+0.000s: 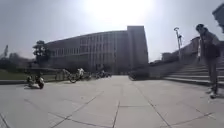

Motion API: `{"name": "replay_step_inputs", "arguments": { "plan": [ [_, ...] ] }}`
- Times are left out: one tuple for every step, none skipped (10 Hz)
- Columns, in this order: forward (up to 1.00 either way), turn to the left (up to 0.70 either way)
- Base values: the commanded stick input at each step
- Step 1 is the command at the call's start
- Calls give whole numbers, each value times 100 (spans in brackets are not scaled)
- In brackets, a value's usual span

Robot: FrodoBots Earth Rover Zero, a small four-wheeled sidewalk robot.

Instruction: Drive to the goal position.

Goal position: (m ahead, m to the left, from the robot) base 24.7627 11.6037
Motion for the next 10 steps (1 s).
{"name": "replay_step_inputs", "arguments": {
  "plan": [
    [100,0],
    [100,0],
    [100,0],
    [100,0],
    [100,0],
    [100,0],
    [100,0],
    [100,0],
    [100,0],
    [100,0]
  ]
}}
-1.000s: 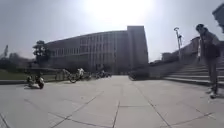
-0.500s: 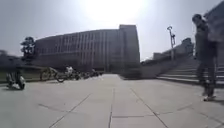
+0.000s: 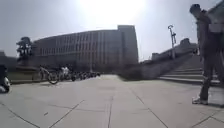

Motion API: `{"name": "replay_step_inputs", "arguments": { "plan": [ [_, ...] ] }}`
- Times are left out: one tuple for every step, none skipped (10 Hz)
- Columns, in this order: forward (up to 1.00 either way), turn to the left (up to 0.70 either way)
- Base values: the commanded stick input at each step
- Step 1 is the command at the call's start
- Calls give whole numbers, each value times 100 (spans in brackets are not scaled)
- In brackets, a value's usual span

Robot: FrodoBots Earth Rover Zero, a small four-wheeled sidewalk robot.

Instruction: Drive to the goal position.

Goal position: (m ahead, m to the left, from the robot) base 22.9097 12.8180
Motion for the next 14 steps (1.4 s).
{"name": "replay_step_inputs", "arguments": {
  "plan": [
    [100,0],
    [100,0],
    [100,0],
    [100,0],
    [100,0],
    [100,0],
    [100,0],
    [100,0],
    [100,0],
    [100,0],
    [100,0],
    [100,0],
    [100,0],
    [100,0]
  ]
}}
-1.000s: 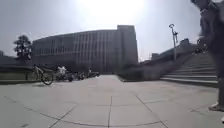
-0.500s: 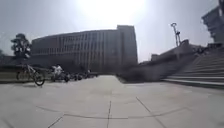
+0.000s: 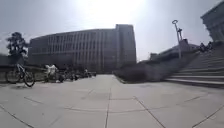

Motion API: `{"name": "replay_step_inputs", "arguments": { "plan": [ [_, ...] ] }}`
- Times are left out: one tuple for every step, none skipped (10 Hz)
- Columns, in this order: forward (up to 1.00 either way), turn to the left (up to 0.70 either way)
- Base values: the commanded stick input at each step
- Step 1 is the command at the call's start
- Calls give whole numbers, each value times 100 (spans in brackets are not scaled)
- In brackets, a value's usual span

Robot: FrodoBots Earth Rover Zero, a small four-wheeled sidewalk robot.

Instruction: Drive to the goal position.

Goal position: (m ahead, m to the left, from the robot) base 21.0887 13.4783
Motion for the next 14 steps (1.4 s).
{"name": "replay_step_inputs", "arguments": {
  "plan": [
    [100,0],
    [100,0],
    [100,0],
    [100,0],
    [100,0],
    [100,0],
    [100,16],
    [100,40],
    [100,40],
    [100,40],
    [100,40],
    [100,40],
    [100,20],
    [100,0]
  ]
}}
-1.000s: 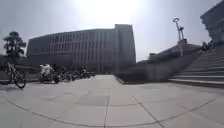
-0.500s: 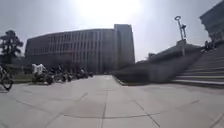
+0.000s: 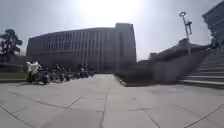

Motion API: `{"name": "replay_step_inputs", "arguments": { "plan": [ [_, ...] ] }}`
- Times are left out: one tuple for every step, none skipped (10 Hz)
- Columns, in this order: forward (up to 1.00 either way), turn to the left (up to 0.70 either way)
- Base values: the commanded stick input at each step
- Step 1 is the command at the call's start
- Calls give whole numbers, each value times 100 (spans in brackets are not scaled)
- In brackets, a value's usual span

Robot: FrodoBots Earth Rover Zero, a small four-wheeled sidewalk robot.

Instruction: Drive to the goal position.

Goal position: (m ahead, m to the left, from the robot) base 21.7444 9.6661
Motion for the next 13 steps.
{"name": "replay_step_inputs", "arguments": {
  "plan": [
    [100,0],
    [100,0],
    [100,0],
    [100,0],
    [100,0],
    [100,0],
    [100,0],
    [100,0],
    [100,0],
    [100,0],
    [100,0],
    [100,0],
    [100,0]
  ]
}}
